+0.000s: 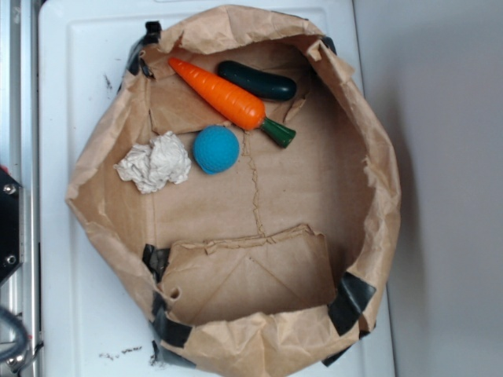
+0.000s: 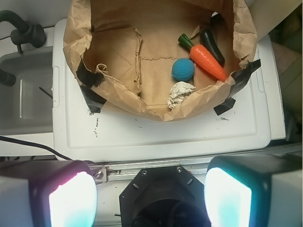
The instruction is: Grab the white paper.
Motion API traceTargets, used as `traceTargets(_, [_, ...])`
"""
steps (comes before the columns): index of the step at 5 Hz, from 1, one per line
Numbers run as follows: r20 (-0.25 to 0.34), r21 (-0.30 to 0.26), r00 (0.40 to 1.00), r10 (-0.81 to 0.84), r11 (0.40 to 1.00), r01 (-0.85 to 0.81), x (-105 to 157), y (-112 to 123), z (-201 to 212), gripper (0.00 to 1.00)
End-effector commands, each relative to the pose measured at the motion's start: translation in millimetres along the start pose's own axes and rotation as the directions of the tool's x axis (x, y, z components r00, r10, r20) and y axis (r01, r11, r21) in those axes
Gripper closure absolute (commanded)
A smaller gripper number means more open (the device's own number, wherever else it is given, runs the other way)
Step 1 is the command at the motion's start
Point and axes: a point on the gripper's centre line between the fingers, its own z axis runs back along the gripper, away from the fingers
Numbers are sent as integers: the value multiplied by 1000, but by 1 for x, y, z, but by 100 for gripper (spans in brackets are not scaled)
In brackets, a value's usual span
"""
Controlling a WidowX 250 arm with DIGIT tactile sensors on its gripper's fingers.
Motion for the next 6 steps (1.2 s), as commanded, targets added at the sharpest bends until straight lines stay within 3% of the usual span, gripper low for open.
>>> traceTargets(1, [0, 0, 1000, 0, 1000, 0, 0, 0, 0, 0])
traceTargets(3, [6, 5, 999, 50, 999, -50, 36, 3, -7, 0])
traceTargets(6, [-17, 7, 1000, 18, 1000, -18, 41, 5, -12, 0])
